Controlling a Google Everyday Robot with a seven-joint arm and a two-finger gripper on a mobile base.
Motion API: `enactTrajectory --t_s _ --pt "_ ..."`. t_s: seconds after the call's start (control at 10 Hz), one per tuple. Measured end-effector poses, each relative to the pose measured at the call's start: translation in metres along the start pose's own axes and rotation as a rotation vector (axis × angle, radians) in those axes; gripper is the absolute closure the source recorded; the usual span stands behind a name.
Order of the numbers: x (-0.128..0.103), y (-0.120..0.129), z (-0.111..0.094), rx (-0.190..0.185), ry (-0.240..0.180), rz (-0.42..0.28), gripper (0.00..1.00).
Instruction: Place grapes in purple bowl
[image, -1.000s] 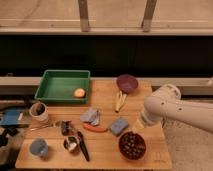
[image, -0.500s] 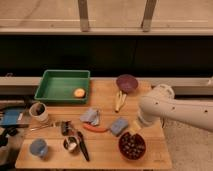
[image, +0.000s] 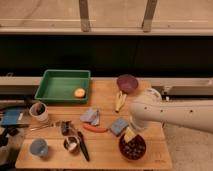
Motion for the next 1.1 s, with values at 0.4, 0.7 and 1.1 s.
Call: enactTrajectory --t_s 0.4,0.7,1.1 --pt "0.005 0.034 0.005 -0.014 0.028 -0.009 0.20" --pt "0.011 0.046 0.013 -0.039 0.037 -0.004 0.20" --pt "0.016 0.055 0.037 -0.100 0.064 0.018 0.20"
